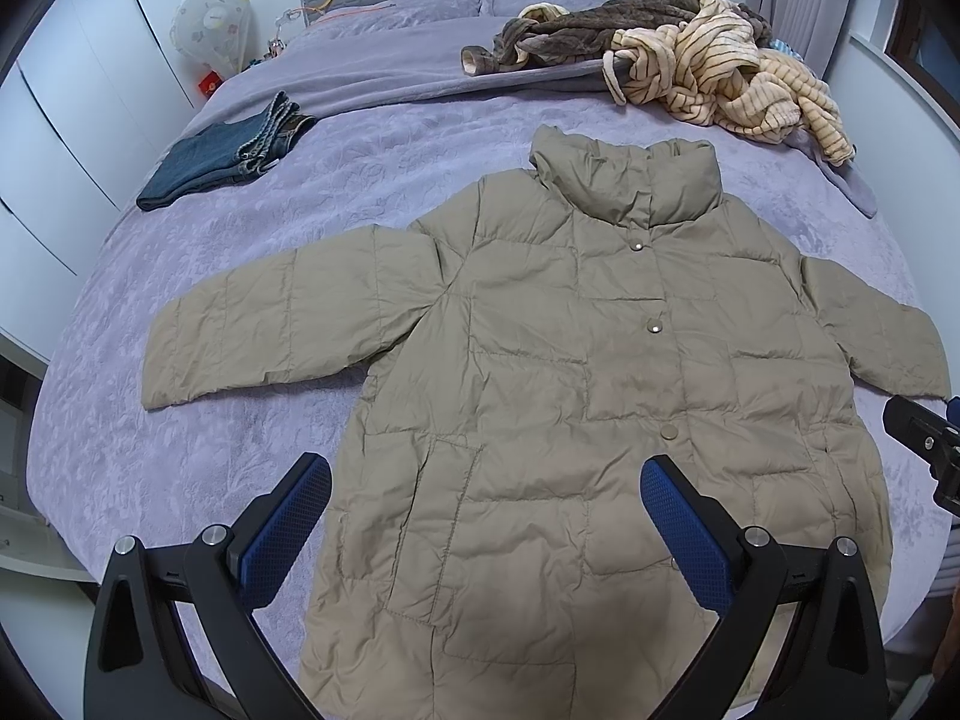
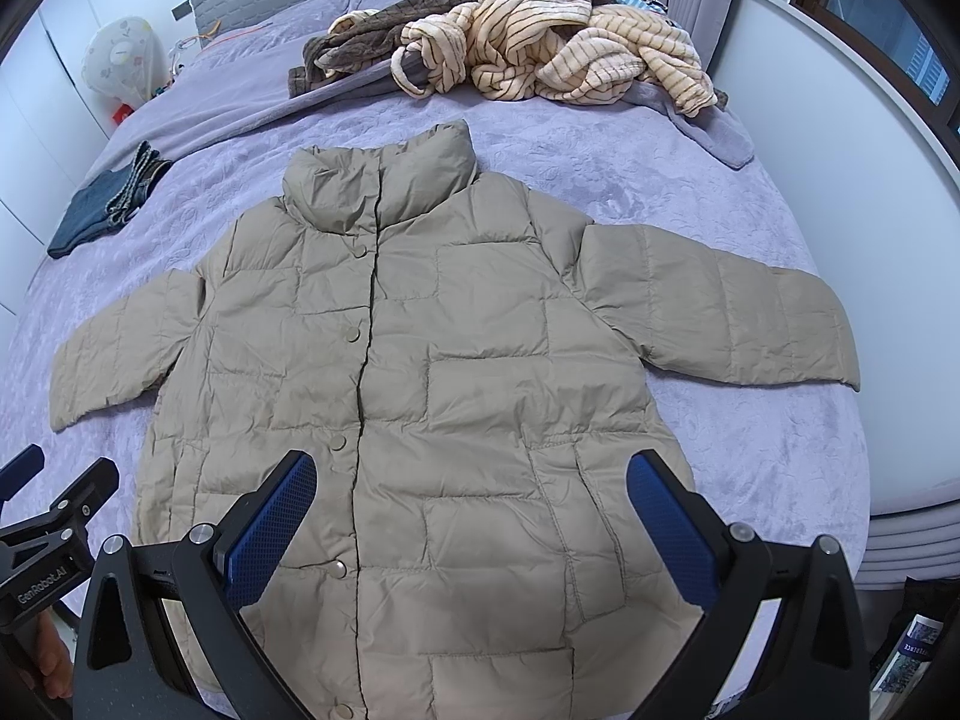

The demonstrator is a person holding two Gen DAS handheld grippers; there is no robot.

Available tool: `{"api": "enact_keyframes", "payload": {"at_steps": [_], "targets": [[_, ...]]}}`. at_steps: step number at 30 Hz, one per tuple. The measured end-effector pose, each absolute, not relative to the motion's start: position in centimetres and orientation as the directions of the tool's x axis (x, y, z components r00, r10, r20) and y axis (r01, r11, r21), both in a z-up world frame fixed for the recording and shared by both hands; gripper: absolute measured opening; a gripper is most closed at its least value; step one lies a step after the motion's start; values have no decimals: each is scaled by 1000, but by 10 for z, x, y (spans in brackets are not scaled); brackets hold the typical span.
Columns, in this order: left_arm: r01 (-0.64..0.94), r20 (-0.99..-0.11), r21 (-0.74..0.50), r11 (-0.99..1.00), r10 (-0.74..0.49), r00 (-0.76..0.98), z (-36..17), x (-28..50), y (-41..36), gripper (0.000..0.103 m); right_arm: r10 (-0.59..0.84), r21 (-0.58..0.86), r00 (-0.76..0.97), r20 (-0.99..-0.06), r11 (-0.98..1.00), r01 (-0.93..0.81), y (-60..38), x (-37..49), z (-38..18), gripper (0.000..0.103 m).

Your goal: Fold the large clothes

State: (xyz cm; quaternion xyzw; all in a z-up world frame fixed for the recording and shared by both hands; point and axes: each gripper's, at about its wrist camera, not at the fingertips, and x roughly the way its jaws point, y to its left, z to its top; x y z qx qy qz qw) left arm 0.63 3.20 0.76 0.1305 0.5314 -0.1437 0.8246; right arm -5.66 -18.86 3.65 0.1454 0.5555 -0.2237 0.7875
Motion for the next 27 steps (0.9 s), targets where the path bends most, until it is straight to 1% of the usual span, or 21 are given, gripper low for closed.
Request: {"api": "enact_keyframes", "payload": {"at_steps": [27], "targets": [[370,-920,63,927,-90,382,1,8,33,103,-190,-19,282,-941,857,515,-188,-55,36,103]]}}
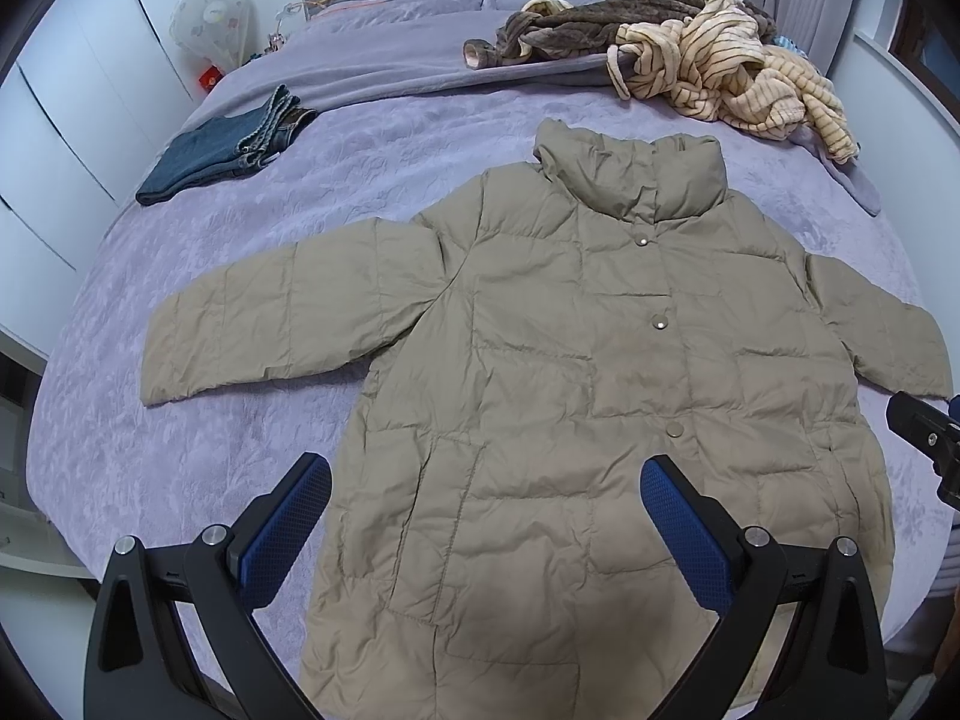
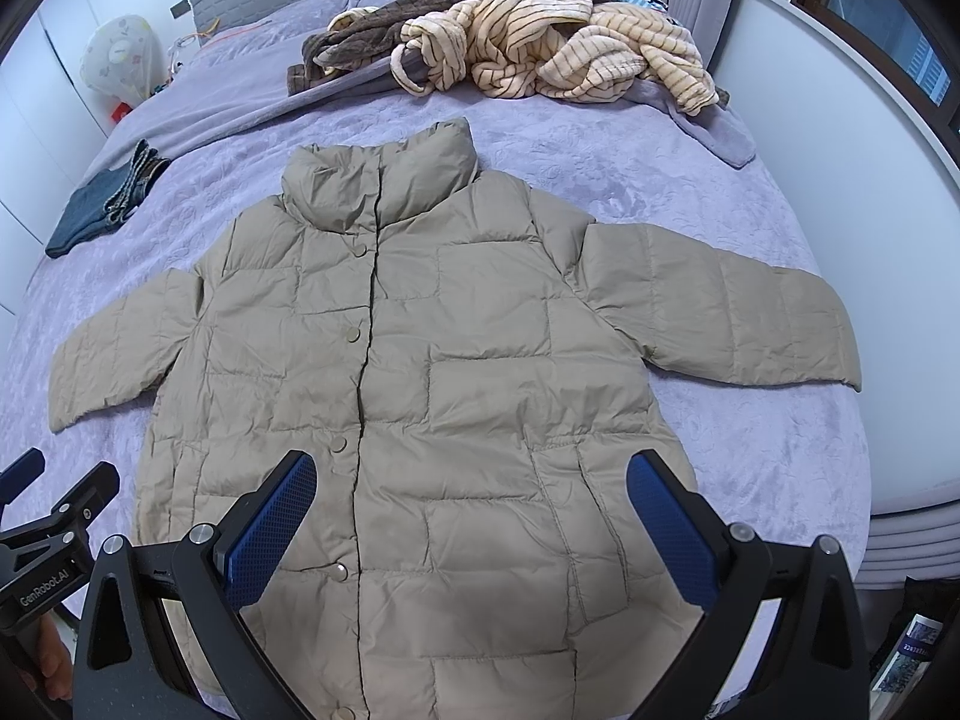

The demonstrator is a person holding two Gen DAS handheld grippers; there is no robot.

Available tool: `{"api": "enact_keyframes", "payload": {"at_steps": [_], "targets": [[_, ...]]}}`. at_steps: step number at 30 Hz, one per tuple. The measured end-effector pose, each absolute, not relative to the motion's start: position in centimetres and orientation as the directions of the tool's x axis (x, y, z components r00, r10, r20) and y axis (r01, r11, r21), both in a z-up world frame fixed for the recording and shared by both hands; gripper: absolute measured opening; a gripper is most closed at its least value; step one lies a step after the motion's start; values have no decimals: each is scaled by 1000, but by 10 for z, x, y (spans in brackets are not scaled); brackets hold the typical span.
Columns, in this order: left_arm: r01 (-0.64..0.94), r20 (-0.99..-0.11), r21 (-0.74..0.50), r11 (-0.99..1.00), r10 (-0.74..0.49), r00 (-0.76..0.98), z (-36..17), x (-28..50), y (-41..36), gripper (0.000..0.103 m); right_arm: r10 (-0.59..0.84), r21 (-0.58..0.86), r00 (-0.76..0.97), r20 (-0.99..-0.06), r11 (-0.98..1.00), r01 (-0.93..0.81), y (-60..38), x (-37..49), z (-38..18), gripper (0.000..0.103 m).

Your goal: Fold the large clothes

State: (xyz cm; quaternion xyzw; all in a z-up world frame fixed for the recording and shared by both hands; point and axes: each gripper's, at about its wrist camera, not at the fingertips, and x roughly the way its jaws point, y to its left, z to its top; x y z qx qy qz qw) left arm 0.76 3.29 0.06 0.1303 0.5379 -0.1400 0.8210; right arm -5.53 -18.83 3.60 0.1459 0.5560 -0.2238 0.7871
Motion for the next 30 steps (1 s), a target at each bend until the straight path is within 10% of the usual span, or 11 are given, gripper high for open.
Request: {"api": "enact_keyframes", "payload": {"at_steps": [22,30], "targets": [[320,-942,43,947,-69,329,-26,34,51,103,-156,-11,249,-956,867,499,-178,-36,21,103],[124,-929,-252,960,-276,247,-90,104,144,103,-101,-2,180,-978,878,479,-160,2,-20,103]]}}
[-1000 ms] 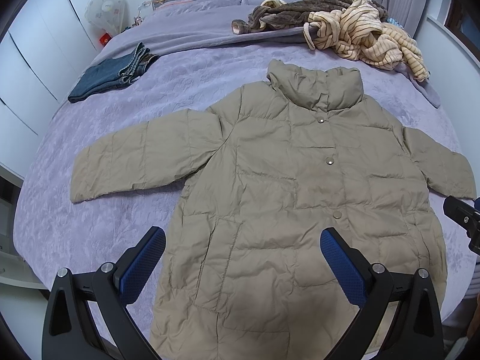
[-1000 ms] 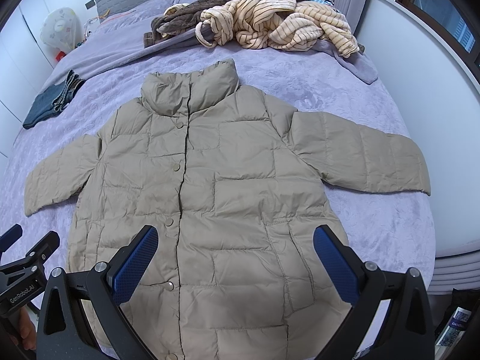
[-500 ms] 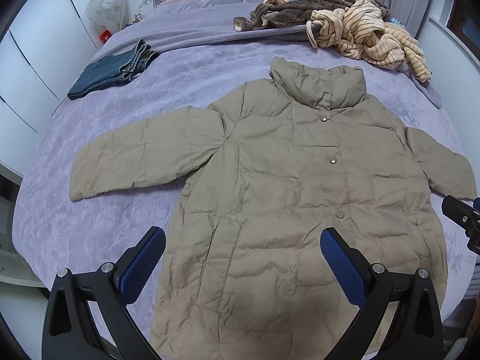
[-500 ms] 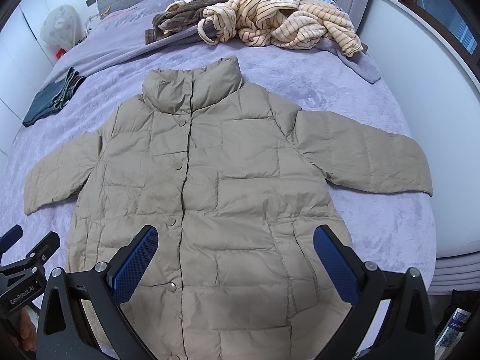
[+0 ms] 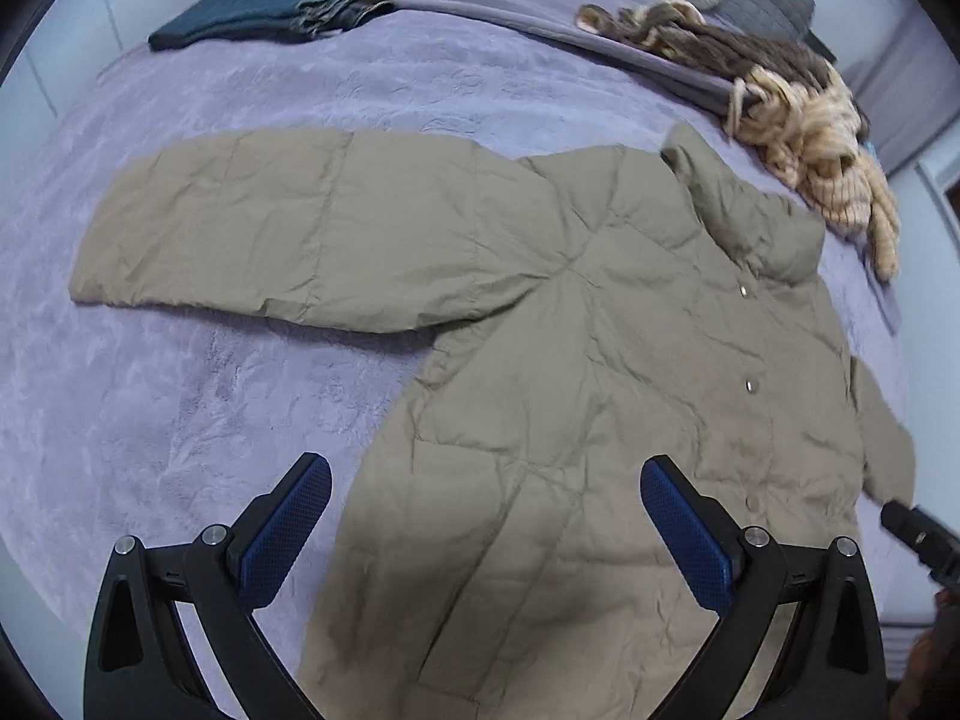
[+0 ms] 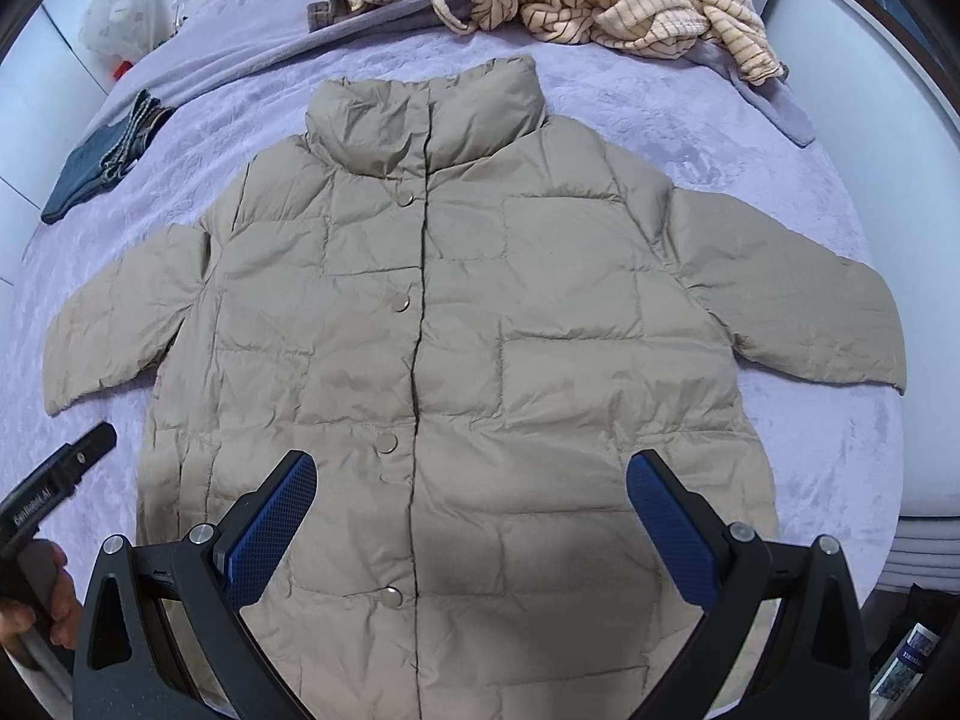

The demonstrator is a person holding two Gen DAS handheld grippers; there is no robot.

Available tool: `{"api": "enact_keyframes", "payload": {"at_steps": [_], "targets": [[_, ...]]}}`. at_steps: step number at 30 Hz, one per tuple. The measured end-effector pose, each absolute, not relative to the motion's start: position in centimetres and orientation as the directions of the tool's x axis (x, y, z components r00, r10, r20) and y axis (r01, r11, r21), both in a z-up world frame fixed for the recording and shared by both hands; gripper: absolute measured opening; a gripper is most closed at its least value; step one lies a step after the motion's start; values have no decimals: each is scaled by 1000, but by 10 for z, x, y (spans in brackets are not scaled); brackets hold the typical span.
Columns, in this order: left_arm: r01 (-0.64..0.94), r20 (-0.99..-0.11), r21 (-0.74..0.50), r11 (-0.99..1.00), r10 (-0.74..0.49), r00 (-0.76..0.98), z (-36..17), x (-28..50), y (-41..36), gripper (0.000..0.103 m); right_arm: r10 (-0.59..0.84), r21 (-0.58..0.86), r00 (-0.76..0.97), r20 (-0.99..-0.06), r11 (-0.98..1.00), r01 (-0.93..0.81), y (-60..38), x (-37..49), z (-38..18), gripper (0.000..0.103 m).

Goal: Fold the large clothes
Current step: 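Grasp the beige jacket's sleeve with the left tool and lift it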

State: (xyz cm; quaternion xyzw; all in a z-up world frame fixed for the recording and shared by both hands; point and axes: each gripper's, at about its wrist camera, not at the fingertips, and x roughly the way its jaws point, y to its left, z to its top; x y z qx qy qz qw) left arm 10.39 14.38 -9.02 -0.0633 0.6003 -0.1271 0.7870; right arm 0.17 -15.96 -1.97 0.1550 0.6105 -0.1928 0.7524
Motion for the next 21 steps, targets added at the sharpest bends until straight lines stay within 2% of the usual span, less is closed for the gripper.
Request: {"api": "enact_keyframes", "payload": {"at_steps": [3,8,12,13,15,18,19,20,21], "targets": [[-8,-897,-381,924,-368,243,-121,138,192,103,-65,17,159,-985,882,470,-143,15,-40,103],[-225,-859,-491,842,-425,284,-169,187,266,103,2,67,143,-990,889,452,-114,42,-70,103],[-307,-862,-484,819,-388,326,-190,222,304,102,42,101,143,-989,894,436,-93,64,-85,103],[-316,-867,-473,822,-371,332,-193,230,310,94,49,108,146,-988,896,431,-89,70,-88,103],[-329,-883,-442,835,-340,323,-199,248,318,89,64,123,152,-986,900,419,-79,82,-92,103],[-347,-900,-399,849,-291,324,-202,269,326,51,96,154,162,-982,905,396,-68,104,-99,103],[-343,-898,-399,850,-287,334,-201,275,329,25,104,163,170,-980,908,387,-64,111,-101,103],[-333,-888,-417,845,-301,349,-198,278,332,10,113,176,185,-976,910,375,-59,120,-104,103],[-326,-881,-423,845,-300,366,-193,281,339,10,121,188,198,-973,911,366,-57,128,-106,103]]}}
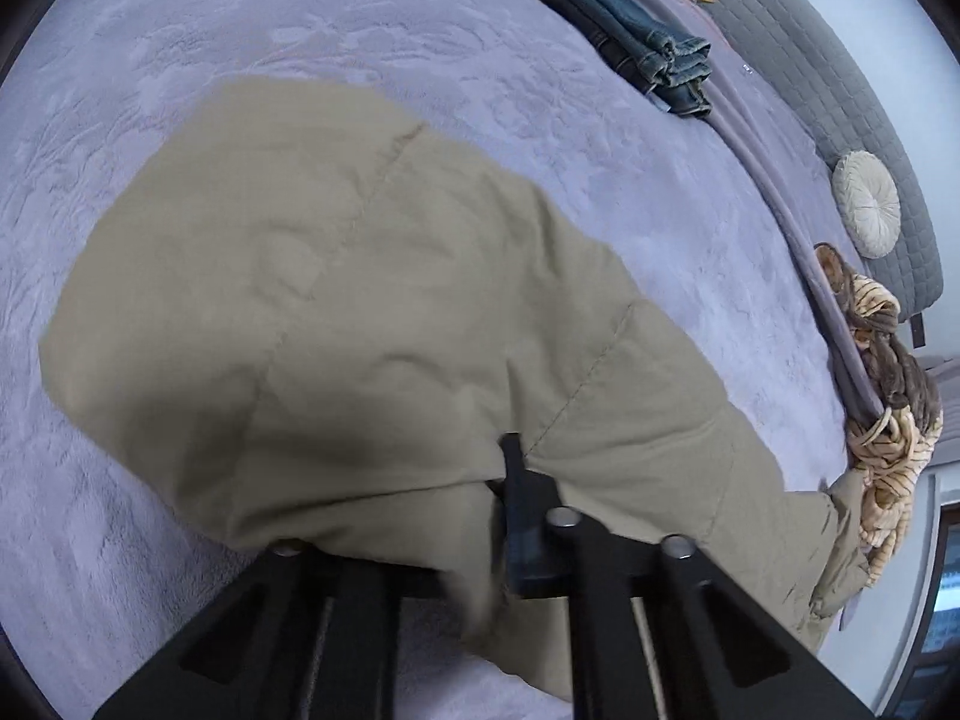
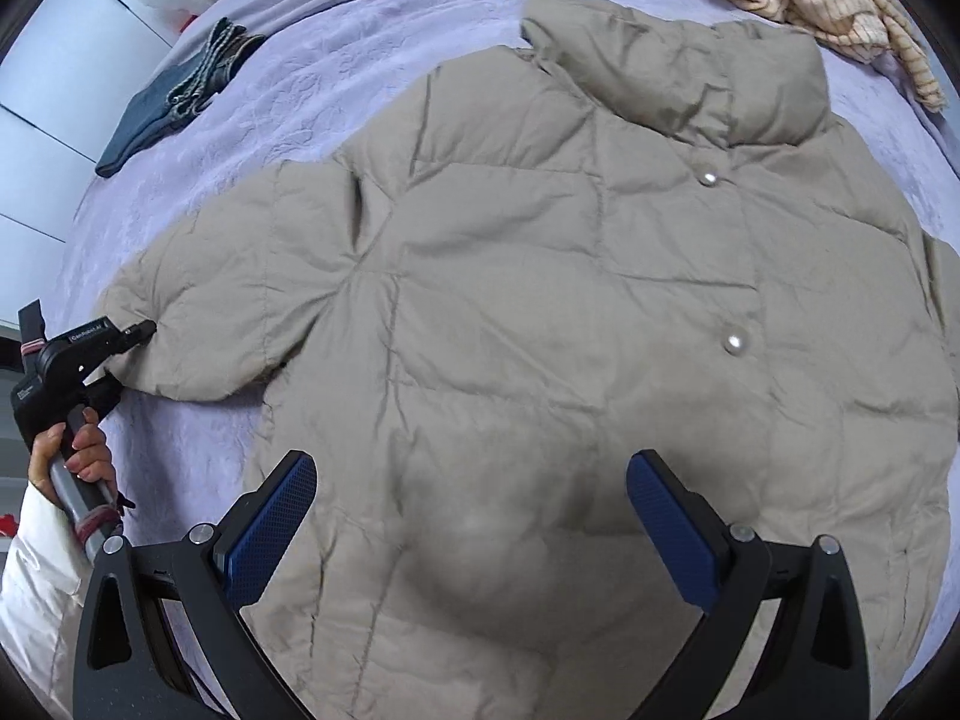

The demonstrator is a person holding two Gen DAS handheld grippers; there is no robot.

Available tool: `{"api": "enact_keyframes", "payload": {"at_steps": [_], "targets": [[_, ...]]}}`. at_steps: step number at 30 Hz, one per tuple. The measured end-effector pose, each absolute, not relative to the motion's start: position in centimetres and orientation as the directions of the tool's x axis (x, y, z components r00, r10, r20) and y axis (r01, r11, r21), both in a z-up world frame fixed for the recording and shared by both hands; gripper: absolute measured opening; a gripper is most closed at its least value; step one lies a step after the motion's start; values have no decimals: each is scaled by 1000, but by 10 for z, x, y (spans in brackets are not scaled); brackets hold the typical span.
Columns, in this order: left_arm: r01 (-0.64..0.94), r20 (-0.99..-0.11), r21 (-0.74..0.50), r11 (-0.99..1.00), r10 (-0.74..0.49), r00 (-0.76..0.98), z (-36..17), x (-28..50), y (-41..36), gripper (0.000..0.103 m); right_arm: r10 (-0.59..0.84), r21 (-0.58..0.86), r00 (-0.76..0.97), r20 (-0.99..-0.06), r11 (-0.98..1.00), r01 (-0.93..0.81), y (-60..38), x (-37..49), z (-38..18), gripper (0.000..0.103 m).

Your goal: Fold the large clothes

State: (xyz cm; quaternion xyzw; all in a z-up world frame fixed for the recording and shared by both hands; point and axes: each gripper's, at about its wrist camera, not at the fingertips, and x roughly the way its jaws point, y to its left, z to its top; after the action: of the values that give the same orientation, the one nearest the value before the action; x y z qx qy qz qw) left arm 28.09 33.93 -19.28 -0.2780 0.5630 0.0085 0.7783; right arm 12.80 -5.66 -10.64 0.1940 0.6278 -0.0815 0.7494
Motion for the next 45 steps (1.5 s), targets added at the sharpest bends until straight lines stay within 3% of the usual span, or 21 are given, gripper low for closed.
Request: {"api": "enact_keyframes", "payload": {"at_steps": [3,5,6,7,8,10,16,21,26,32,36,39,40,41,42,43,45], "targets": [[-221,-883,-284,933,-165,440,-157,278,325,10,156,239,244,-957,903,357,-48,154,-117,103],[-131,-865,-182,974,-96,492,-132,273,309,10,197,304,300,-933,878,369,-46,170,-123,95],[-92,-850,-148,985,-79,520,-118,269,303,10,224,339,320,-920,865,369,-45,176,-127,70],[-61,-836,-128,990,-75,544,-106,267,294,10,269,383,328,-906,850,362,-43,185,-133,34],[-30,-821,-114,993,-77,565,-93,260,288,10,318,428,327,-890,830,358,-41,193,-142,23],[33,-790,-97,995,-97,606,-67,254,273,10,375,481,326,-868,799,360,-38,205,-159,18],[261,-734,-133,956,-272,622,-18,233,196,10,476,531,240,-846,790,306,-13,222,-205,17],[456,-713,-237,858,-472,519,-7,223,97,10,579,621,226,-783,713,327,-32,209,-196,17],[613,-725,-257,747,-568,388,-22,189,-11,10,429,543,343,-836,736,404,-111,151,-148,17],[727,-841,-150,670,-473,262,-105,134,-106,10,185,371,354,-917,725,581,-204,68,-123,17],[739,-901,-56,671,-353,252,-146,115,-115,10,164,338,317,-934,694,636,-228,33,-127,17],[723,-906,-97,684,-361,220,-148,111,-99,11,168,338,314,-935,696,634,-234,28,-128,18],[714,-905,-114,691,-369,213,-145,110,-93,23,168,335,311,-935,703,627,-231,30,-127,18],[702,-902,-129,700,-377,210,-140,109,-86,55,167,331,310,-936,714,616,-227,34,-125,19],[687,-900,-140,713,-380,212,-134,113,-74,74,165,329,311,-936,726,604,-231,35,-123,27],[669,-890,-133,731,-385,243,-124,114,-59,89,156,320,313,-937,744,587,-226,41,-118,44],[649,-874,-135,749,-399,279,-107,115,-35,89,136,304,328,-935,783,542,-223,54,-109,65]]}}
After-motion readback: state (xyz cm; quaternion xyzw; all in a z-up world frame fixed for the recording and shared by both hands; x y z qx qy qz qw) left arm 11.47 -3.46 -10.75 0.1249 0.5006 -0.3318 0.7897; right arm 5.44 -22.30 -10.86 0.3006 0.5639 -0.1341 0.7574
